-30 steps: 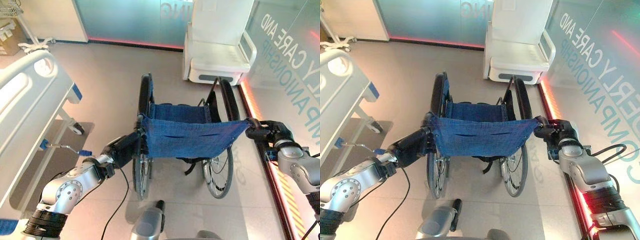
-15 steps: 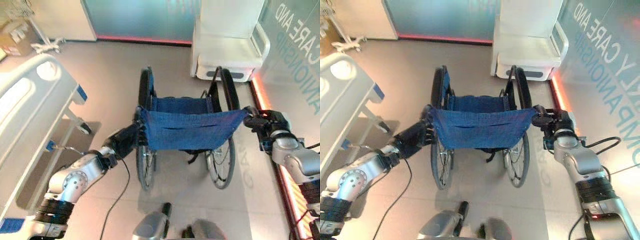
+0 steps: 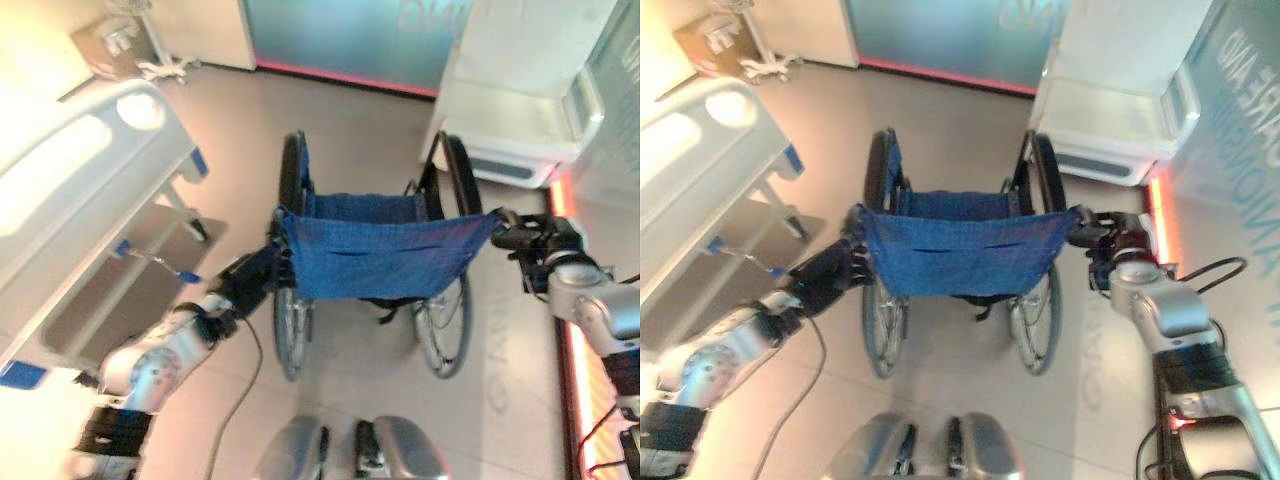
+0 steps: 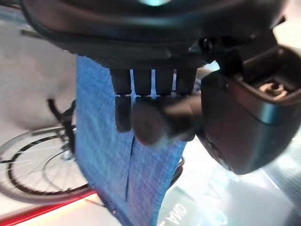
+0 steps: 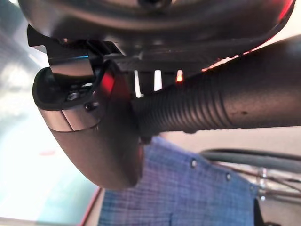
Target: Push the wheelchair next to the bed
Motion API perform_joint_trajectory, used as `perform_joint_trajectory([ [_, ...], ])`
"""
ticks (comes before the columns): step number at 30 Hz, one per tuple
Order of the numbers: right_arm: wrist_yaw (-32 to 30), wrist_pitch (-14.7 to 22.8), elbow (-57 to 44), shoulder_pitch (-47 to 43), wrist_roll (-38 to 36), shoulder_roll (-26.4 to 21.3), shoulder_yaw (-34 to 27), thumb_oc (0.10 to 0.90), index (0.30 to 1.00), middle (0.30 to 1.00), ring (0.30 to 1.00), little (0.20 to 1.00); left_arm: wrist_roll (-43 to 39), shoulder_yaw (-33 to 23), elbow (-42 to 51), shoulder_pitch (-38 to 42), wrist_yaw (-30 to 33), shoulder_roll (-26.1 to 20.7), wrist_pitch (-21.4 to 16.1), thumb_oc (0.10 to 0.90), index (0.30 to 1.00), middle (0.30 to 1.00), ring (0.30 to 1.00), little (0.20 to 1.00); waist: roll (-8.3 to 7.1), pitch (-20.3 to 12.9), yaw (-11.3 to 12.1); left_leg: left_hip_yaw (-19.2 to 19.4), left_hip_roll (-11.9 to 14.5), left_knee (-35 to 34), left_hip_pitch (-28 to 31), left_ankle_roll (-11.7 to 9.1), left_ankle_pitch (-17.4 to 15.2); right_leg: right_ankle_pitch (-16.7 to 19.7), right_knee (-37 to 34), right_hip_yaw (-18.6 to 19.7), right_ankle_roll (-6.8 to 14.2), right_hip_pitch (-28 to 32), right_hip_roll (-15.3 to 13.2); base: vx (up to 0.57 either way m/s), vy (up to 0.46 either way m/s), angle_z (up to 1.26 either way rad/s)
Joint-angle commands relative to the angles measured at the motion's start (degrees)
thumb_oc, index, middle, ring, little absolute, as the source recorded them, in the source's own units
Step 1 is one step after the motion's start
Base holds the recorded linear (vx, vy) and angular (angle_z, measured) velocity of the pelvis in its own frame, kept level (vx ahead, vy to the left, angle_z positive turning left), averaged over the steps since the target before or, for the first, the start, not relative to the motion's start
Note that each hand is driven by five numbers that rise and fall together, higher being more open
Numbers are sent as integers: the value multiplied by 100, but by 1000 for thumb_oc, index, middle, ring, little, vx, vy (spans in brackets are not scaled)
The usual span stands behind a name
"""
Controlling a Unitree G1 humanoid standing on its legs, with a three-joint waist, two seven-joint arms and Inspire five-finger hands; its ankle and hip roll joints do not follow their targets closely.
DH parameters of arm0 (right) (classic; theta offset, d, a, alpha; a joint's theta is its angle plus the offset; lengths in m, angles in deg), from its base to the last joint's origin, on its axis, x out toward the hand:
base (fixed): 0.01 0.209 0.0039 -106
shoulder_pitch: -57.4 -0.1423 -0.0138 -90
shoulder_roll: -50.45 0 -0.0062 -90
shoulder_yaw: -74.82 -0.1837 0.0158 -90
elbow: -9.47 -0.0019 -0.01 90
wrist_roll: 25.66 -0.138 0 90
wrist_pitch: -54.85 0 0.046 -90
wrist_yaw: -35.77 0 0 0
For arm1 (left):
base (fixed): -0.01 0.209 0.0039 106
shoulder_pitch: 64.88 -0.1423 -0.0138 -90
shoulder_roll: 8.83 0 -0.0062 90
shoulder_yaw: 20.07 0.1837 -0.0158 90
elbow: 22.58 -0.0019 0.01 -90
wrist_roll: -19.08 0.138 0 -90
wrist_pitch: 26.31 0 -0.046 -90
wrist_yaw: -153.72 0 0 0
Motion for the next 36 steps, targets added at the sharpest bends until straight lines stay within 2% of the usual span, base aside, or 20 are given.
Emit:
perform_joint_trajectory([
  [1,744,451,-617,-492,-333,112,593,400,300,300,300,300,-206,-718,246,-104,98,-591,-677,400,300,300,300,300,-182,-631,502,187,114,-1994,335,452,1237,1047,-1206,474,382,737,224,437,-58,-23],
  [5,843,763,-370,-475,-171,404,846,400,300,300,300,300,7,-637,184,-391,138,-469,-956,400,300,300,300,300,57,-655,858,193,435,-4526,-39,212,2304,604,-1179,589,220,1400,726,665,-15,-33],
  [6,920,848,-344,-403,-99,450,847,400,300,300,300,300,15,-650,200,-455,162,-466,-1004,400,300,300,300,300,73,-651,913,275,461,-4782,-93,179,2382,509,-1168,644,200,1562,773,641,18,-47],
  [8,985,997,-342,-264,-54,504,826,400,300,300,300,300,25,-713,276,-552,205,-483,-1073,400,300,300,300,300,68,-661,1048,218,444,-5081,-214,157,2412,278,-1059,706,183,1783,800,607,23,-41],
  [12,1090,1197,-131,-266,20,761,879,400,300,300,300,300,29,-844,154,-359,240,-532,-1044,400,300,300,300,300,-2,-840,1156,380,373,-4736,-36,385,1915,-163,-307,511,382,1931,655,569,66,-33],
  [14,1099,1166,-143,-93,118,905,846,400,300,300,300,300,227,-896,15,-224,63,-541,-909,400,300,300,300,300,-190,-1033,1250,373,188,-4306,68,608,1732,426,601,285,791,1933,457,614,88,-3],
  [17,915,1102,-217,-72,32,936,878,400,300,300,300,300,161,-924,49,-121,-83,-711,-810,400,300,300,300,300,-196,-1209,1258,301,142,-4261,349,819,1547,1476,2118,167,1281,1309,447,437,77,-16],
  [18,920,1079,-214,-98,45,947,885,400,300,300,300,300,54,-920,47,-67,-92,-789,-757,400,300,300,300,300,-185,-1234,1223,294,106,-4238,433,866,1490,1577,2294,142,1320,1106,391,444,62,7],
  [21,1038,1152,-205,-82,196,948,850,400,300,300,300,300,-153,-817,54,71,-176,-958,-614,400,300,300,300,300,-168,-1287,1155,226,-76,-4058,446,942,1366,1393,1830,97,1181,833,221,364,7,16],
  [23,1082,1199,-196,2,275,889,757,400,300,300,300,300,-194,-749,44,120,-315,-1009,-616,400,300,300,300,300,-175,-1259,1098,164,-194,-3854,412,931,1248,1006,754,58,929,702,64,389,-86,27],
  [24,1108,1317,-135,21,286,808,658,400,300,300,300,300,-204,-684,39,163,-396,-982,-711,400,300,300,300,300,-176,-1154,1027,130,-267,-3455,387,847,1127,744,-284,48,693,634,-74,321,-120,42],
  [25,1132,1346,-115,14,292,785,636,400,300,300,300,300,-201,-657,40,179,-394,-967,-747,400,300,300,300,300,-157,-1100,997,115,-267,-3329,388,815,1100,706,-446,37,647,657,-70,393,-193,60],
  [26,1176,1381,-63,-96,291,675,587,400,300,300,300,300,-135,-567,12,229,-406,-867,-916,400,300,300,300,300,-154,-900,915,105,-291,-2992,414,716,1012,966,-1050,135,649,549,-194,297,-170,59],
  [28,1184,1378,-30,-248,256,618,619,400,300,300,300,300,-74,-504,-15,303,-361,-813,-998,400,300,300,300,300,-169,-768,842,48,-333,-2829,567,704,726,1301,-1450,211,786,438,-345,297,-185,84],
  [29,1126,1359,-34,-356,186,592,658,400,300,300,300,300,-39,-472,-10,336,-327,-820,-1059,400,300,300,300,300,-241,-707,797,30,-378,-2782,704,716,479,1575,-1671,265,933,132,-531,484,-376,90],
  [30,948,1252,-101,-592,-32,561,726,400,300,300,300,300,-53,-441,5,424,-245,-912,-1096,400,300,300,300,300,-331,-573,684,-95,-367,-2701,1023,773,-9,1996,-2026,381,1165,-374,-774,452,-343,50],
  [31,916,1233,-110,-617,-65,558,741,400,300,300,300,300,-59,-441,1,434,-233,-918,-1106,400,300,300,300,300,-287,-550,661,-127,-330,-2647,1063,781,-106,2019,-2111,351,1177,-312,-741,735,-485,9],
  [32,768,1044,-211,-822,-284,544,763,400,300,300,300,300,-14,-388,-39,520,-208,-977,-1150,400,300,300,300,300,-356,-460,574,-323,-322,-2500,1347,837,-498,2306,-2333,493,1288,-649,-895,537,-297,-1],
  [34,762,878,-280,-954,-367,541,748,400,300,300,300,300,-22,-415,-21,509,-196,-1000,-1171,400,300,300,300,300,-367,-396,535,-441,-267,-2246,1465,865,-785,2292,-2013,543,1298,-780,-846,511,-293,42],
  [36,689,819,-238,-1079,-494,517,803,400,300,300,300,300,-6,-466,-29,485,-306,-898,-1181,400,300,300,300,300,-390,-462,528,-435,-209,-1902,1414,892,-759,2051,-1790,565,1242,-665,-693,570,-301,80],
])
